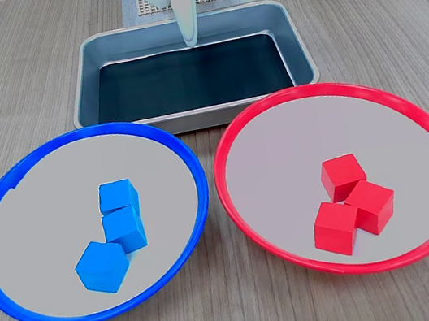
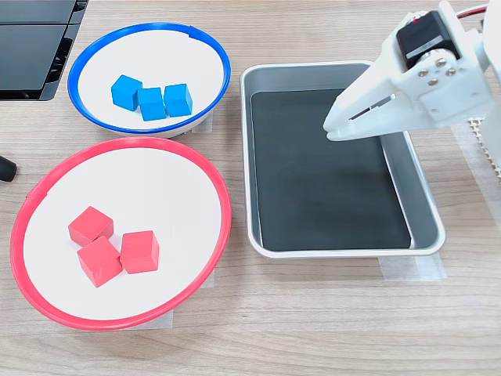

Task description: Move six blocks tray to matching dishes

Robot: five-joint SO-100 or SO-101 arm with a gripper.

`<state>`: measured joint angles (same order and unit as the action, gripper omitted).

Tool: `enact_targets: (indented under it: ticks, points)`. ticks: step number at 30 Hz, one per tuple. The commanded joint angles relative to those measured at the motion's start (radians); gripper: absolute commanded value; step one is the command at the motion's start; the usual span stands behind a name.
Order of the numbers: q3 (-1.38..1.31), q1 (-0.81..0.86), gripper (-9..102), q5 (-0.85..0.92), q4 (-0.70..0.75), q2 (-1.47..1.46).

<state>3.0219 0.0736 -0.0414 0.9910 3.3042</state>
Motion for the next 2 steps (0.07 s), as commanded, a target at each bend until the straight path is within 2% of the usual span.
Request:
enact_targets:
  ticks: [1,2]
  points:
    - [0.000,-0.008,0,0.006,0.005,0.023]
    - [0.000,-0.008,0,0.006,0.005,0.023]
